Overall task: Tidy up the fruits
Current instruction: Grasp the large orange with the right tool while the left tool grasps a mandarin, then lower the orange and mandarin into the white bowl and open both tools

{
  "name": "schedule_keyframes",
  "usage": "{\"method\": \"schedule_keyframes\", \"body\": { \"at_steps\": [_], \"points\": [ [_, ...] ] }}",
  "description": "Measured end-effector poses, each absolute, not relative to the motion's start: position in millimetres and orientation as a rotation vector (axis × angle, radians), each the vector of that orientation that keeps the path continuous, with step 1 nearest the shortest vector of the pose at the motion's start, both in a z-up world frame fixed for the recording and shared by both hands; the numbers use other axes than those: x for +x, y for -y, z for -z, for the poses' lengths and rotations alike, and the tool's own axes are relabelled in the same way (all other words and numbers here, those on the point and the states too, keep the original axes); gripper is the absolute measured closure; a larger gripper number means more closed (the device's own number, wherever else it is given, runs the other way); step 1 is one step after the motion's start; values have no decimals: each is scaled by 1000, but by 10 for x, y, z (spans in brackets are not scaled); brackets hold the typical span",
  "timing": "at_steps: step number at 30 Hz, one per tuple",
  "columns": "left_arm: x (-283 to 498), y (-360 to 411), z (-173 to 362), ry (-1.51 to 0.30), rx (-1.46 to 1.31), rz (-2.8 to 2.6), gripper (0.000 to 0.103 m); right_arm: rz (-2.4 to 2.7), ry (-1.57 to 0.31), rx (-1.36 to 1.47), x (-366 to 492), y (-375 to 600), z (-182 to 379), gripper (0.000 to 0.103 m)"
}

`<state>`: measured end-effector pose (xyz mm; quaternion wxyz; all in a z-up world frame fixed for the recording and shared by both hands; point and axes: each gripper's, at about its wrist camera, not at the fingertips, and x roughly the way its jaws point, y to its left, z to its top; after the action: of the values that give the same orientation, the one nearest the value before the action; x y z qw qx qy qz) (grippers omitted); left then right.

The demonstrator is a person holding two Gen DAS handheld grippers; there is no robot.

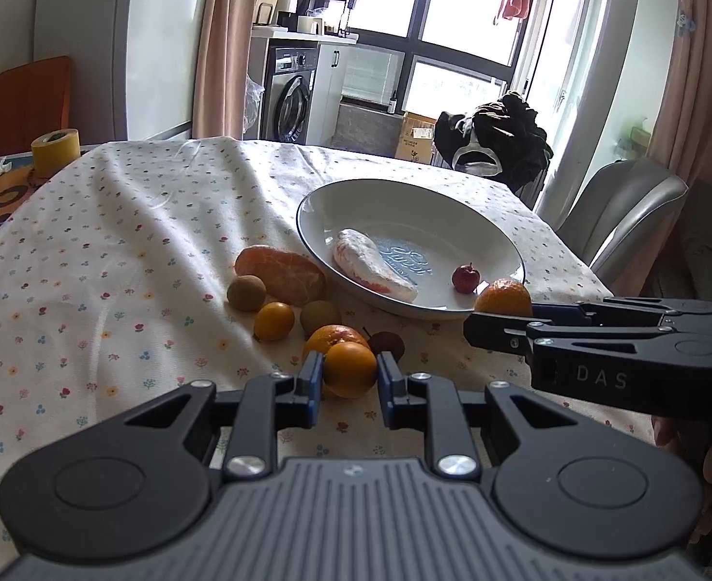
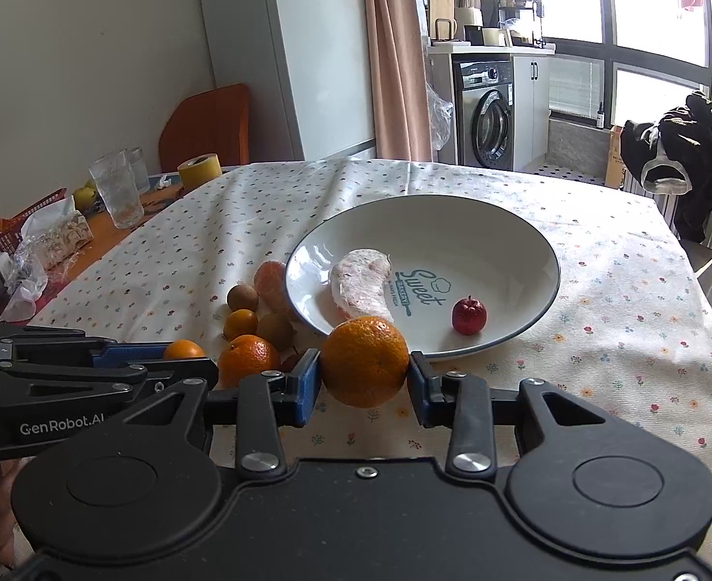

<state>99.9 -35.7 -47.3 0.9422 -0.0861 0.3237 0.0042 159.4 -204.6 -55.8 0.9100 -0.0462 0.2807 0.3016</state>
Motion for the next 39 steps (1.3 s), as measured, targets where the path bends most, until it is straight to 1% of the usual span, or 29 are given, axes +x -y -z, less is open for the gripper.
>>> {"method": "schedule_keyframes", "body": {
  "at_steps": [13, 26, 27, 29, 30, 39],
  "points": [
    [1280, 413, 162, -597, -132, -1, 81, -597, -534, -80, 1809, 2151, 388, 67],
    [1539, 458, 152, -604, -122, 4, 81, -624, -552, -41, 2074, 2129, 464, 67],
    [1557, 465, 153, -606, -120, 4, 81, -626, -554, -38, 2090, 2129, 470, 66],
    [1595, 478, 160, -611, -118, 3, 81, -628, -553, -33, 2123, 2139, 482, 58],
    [1618, 482, 162, -612, -118, 4, 81, -621, -547, -33, 2136, 2152, 482, 57],
    [1821, 586, 210, -624, -110, 30, 81, -571, -551, 12, 2181, 2443, 535, 56]
  ]
}}
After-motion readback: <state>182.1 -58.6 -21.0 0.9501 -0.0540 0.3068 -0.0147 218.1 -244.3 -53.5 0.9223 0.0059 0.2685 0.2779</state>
